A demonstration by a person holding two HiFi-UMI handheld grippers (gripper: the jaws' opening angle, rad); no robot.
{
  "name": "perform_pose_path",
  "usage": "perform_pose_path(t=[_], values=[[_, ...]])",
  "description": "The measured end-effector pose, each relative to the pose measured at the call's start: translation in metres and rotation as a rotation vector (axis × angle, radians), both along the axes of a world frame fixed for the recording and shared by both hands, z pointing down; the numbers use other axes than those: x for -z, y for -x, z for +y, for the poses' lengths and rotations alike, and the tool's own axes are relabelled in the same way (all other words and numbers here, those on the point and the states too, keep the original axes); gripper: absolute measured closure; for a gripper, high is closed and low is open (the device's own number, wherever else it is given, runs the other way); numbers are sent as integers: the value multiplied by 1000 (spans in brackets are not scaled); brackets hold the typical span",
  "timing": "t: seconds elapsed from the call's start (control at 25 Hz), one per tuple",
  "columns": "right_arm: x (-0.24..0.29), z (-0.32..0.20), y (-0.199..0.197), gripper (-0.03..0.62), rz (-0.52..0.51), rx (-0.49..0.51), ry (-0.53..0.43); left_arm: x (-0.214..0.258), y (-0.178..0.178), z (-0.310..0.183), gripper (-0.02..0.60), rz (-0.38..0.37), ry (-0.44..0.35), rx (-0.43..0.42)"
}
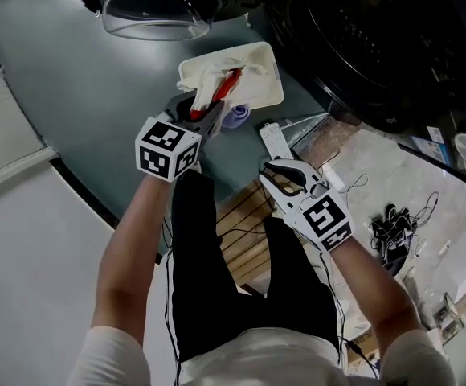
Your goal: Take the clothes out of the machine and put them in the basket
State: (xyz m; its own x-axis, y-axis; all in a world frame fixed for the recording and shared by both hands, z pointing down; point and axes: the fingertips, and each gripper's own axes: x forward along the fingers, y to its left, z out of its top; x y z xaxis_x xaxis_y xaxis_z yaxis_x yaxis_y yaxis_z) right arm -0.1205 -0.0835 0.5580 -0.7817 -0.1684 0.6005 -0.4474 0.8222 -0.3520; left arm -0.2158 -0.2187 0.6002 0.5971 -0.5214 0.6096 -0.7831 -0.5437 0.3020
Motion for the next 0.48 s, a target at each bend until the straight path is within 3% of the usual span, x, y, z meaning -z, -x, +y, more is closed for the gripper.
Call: perform_pose_path(t=[0.48], values=[[-34,-29,17,531,33,-23,48,-137,4,-28,476,-79,144,-45]])
